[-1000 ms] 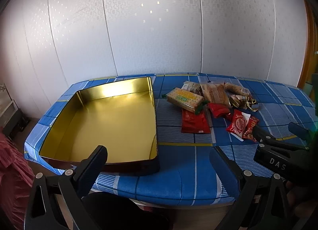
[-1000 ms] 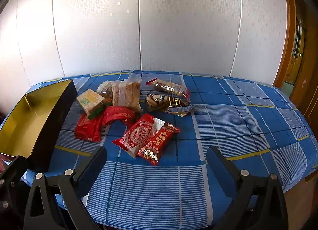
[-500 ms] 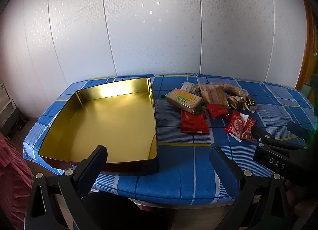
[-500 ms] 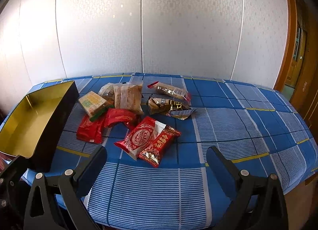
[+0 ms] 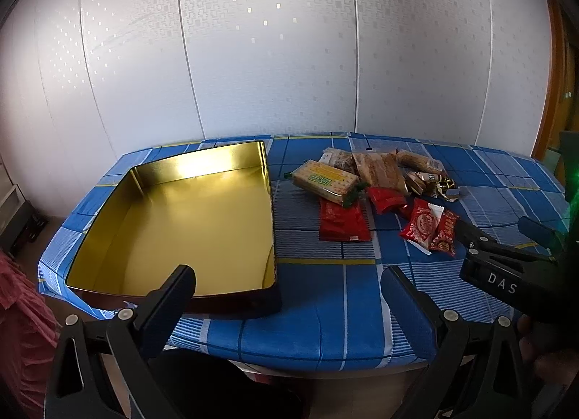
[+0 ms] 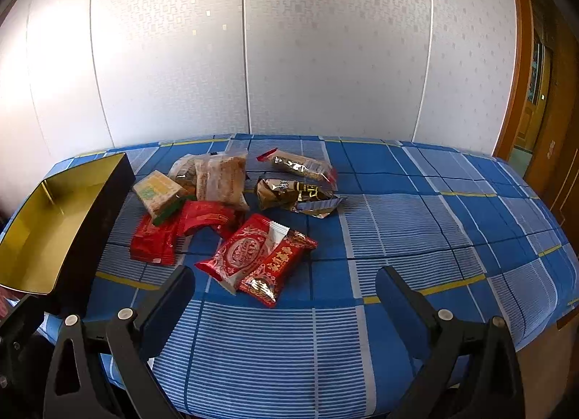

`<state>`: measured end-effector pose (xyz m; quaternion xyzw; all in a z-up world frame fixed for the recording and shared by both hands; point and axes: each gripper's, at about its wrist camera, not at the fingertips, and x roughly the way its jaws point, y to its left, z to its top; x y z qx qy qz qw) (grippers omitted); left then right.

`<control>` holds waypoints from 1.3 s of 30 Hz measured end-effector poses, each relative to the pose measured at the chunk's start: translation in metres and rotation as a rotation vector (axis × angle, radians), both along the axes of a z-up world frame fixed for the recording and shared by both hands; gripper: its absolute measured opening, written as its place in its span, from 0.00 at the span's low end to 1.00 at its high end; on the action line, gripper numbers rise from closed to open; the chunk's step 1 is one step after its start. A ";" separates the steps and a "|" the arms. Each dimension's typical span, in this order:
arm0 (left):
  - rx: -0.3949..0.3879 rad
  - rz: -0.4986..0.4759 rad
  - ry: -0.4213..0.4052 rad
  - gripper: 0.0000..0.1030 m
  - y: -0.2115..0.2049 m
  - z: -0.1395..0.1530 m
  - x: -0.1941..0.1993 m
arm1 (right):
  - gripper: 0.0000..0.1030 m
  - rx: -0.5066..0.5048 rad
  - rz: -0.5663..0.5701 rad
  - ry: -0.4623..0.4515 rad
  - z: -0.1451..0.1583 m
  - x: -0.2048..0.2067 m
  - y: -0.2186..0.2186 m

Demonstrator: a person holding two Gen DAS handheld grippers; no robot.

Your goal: Organize snacks

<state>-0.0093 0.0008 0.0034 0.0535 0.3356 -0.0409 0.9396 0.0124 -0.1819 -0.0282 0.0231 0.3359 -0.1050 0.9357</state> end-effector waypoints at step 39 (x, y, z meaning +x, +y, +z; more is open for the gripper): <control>-0.042 -0.185 0.088 1.00 -0.027 -0.001 0.009 | 0.99 0.062 -0.161 -0.105 -0.016 0.012 -0.097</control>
